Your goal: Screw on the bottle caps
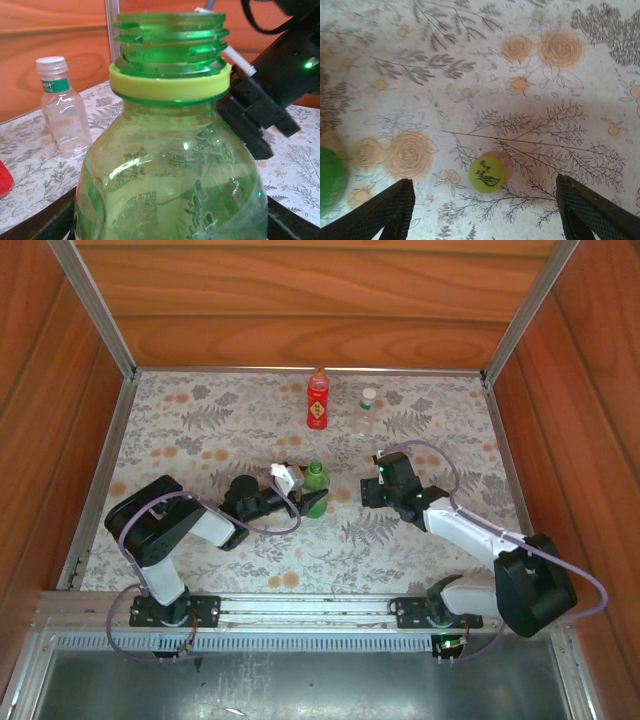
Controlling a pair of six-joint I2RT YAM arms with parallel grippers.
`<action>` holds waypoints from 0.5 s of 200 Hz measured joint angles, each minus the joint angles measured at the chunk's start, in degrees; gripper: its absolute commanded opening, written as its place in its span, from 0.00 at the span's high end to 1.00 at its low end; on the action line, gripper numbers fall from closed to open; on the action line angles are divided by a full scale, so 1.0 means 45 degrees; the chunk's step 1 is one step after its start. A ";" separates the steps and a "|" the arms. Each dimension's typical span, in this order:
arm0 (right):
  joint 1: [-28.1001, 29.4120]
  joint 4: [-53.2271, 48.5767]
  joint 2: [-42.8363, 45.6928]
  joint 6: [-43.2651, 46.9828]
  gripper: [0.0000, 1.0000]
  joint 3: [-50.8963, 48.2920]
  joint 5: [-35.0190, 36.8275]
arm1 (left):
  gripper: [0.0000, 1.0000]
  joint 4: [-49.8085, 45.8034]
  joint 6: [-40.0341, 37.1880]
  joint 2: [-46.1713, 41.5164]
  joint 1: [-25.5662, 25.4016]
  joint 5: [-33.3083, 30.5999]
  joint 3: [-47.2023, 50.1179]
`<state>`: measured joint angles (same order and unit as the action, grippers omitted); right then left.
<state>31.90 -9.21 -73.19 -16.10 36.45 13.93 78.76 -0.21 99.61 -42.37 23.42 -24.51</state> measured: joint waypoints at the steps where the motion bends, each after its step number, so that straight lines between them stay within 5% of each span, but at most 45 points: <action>1: 0.0000 0.0015 -0.0068 -0.0010 0.26 0.0000 0.0010 | 0.33 0.0000 0.0000 0.0000 0.0000 0.0005 0.0000; 36: 0.0000 0.0185 -0.1341 -0.0301 0.44 0.0005 0.0146 | 0.32 0.0000 0.0000 0.0000 0.0005 0.0233 0.0000; 100: 0.0005 0.0573 -0.2705 -0.0355 0.49 0.0364 0.0107 | 0.32 0.0015 0.0005 0.0005 0.0005 0.0350 0.0024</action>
<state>31.92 -6.63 -85.36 -17.69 38.09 14.41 78.83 -0.19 99.63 -42.35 24.99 -24.40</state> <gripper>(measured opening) 0.525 0.681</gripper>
